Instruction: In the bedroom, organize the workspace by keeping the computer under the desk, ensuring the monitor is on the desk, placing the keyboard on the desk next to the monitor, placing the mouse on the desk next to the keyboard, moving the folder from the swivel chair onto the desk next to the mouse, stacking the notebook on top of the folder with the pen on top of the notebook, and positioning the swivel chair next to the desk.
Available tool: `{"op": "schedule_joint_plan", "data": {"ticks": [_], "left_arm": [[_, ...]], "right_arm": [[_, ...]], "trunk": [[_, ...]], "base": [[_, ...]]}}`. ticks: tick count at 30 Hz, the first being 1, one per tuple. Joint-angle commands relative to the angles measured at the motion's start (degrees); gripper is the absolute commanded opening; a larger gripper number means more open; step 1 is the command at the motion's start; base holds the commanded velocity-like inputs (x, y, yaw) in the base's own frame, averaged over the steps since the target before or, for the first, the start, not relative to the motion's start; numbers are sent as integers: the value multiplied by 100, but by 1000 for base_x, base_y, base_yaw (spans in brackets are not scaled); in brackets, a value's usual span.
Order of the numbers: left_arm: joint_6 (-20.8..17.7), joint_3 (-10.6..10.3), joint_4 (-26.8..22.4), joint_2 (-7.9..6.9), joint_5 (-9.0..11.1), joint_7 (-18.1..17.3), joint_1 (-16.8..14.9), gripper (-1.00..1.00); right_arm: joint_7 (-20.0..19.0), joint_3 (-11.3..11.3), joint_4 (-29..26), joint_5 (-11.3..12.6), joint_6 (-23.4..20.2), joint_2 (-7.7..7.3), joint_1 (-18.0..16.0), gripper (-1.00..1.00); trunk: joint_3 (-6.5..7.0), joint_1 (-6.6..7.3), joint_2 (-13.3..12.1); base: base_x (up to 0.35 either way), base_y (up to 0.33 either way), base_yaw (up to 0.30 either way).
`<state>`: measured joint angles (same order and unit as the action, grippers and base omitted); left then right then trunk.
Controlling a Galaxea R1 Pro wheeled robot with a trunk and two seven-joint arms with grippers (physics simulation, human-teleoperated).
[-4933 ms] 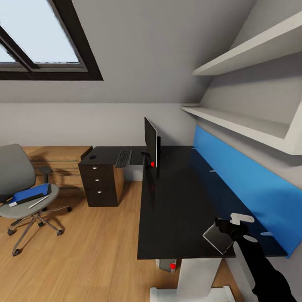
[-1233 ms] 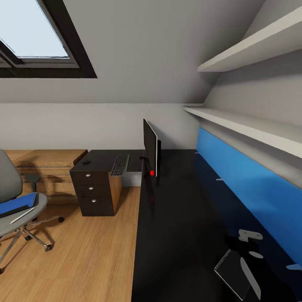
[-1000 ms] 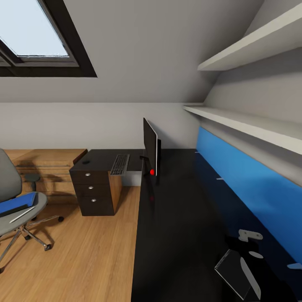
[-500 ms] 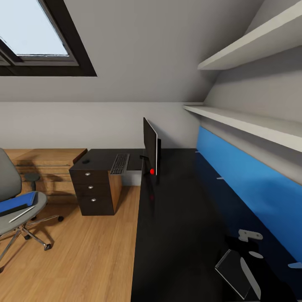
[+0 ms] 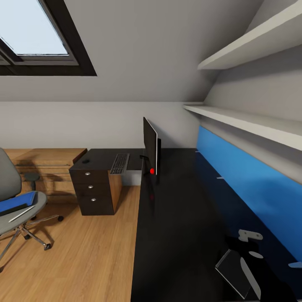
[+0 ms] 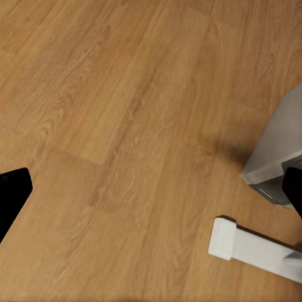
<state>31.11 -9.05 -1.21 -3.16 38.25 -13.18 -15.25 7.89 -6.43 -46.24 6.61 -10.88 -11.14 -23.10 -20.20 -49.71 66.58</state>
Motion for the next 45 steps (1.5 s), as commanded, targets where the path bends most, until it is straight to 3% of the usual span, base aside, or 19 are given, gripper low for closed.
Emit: {"op": "schedule_joint_plan", "data": {"ticks": [1,41,45], "left_arm": [[14,-39,7,-1,63,-32,-5,100],[18,-36,7,-9,63,-31,-5,100],[18,-36,7,-9,61,-31,-5,100]], "right_arm": [[29,10,-10,60,-25,-2,-2,100],[29,10,-8,59,-29,-11,-2,100],[29,10,-9,58,-29,-11,-2,100]], "trunk": [[-25,-23,46],[-743,-901,1650],[-743,-901,1650]], "base": [[0,0,0],[0,0,0],[0,0,0]]}}
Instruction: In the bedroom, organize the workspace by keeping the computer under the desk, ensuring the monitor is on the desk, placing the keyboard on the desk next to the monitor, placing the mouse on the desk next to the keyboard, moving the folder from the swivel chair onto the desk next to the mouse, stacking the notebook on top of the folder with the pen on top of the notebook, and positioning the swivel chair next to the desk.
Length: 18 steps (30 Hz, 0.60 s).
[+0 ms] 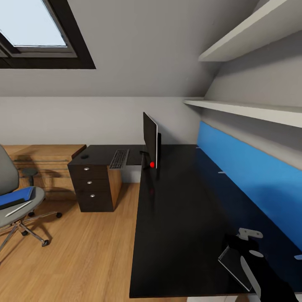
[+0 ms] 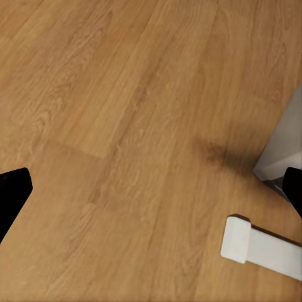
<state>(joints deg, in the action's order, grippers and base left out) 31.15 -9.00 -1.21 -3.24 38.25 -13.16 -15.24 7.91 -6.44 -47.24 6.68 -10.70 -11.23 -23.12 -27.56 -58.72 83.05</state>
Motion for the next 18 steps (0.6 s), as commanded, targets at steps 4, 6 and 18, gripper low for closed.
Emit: {"op": "schedule_joint_plan", "data": {"ticks": [4,6,18], "left_arm": [[14,-41,7,-1,61,-33,-5,100],[14,-41,7,-1,60,-31,-5,100],[14,-43,7,-10,60,-37,-5,100]], "right_arm": [[27,11,90,52,-46,-2,1,100],[27,11,91,53,-46,-2,1,100],[27,11,88,42,-46,-2,1,100]], "trunk": [[-7,0,3],[-7,0,3],[-7,0,3]], "base": [[0,0,0],[0,0,0],[0,0,0]]}}
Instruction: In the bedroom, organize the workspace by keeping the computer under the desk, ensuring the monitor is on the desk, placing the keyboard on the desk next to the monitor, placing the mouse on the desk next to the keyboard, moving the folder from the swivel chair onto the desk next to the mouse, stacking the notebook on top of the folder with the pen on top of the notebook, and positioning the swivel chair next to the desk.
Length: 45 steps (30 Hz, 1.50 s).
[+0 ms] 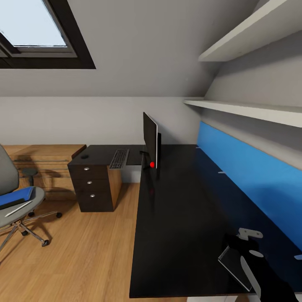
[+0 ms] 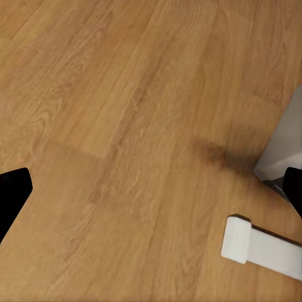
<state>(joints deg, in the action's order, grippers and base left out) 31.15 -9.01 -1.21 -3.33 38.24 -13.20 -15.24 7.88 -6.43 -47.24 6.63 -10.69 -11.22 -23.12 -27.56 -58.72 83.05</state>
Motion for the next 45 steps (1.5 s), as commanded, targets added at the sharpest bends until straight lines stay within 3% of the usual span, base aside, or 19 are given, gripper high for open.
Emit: {"op": "schedule_joint_plan", "data": {"ticks": [1,45], "left_arm": [[12,-42,7,-3,61,-33,-5,100],[5,-48,7,-27,71,-35,-5,100]], "right_arm": [[29,10,90,43,-47,-3,1,100],[29,10,98,31,-38,-3,1,100]], "trunk": [[-7,0,3],[-7,0,3]], "base": [[0,0,0],[-72,0,0]]}}
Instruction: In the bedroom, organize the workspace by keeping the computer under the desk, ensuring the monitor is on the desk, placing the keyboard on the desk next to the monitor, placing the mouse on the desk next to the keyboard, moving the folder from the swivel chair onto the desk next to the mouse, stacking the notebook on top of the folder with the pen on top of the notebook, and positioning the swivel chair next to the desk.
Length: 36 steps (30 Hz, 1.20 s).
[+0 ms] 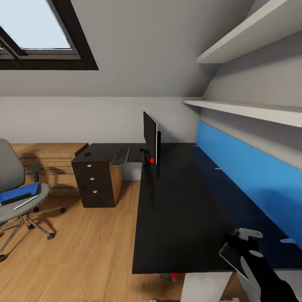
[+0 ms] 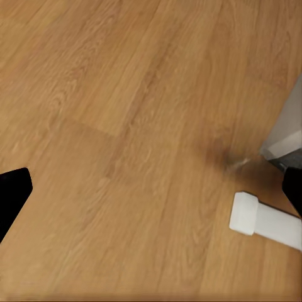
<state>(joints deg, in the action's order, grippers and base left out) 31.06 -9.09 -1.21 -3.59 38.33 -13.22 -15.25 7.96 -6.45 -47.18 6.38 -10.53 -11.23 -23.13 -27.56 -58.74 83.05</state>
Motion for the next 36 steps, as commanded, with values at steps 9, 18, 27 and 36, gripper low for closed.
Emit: {"op": "schedule_joint_plan", "data": {"ticks": [9,18,27,36], "left_arm": [[14,-38,6,-1,60,-39,-4,100],[18,-40,6,-1,62,-41,-4,100],[22,-40,6,-1,61,-41,-4,100],[22,-40,6,-1,60,-41,-4,100]], "right_arm": [[22,12,91,56,-54,-2,2,100],[22,12,94,56,-54,-2,2,100],[22,12,92,56,-54,-2,2,100],[22,12,93,56,-54,-2,2,100]], "trunk": [[-7,1,3],[-7,1,3],[-7,1,3],[-7,1,3]], "base": [[-35,0,0],[-4,0,0],[-1,0,0],[-134,0,0]]}}
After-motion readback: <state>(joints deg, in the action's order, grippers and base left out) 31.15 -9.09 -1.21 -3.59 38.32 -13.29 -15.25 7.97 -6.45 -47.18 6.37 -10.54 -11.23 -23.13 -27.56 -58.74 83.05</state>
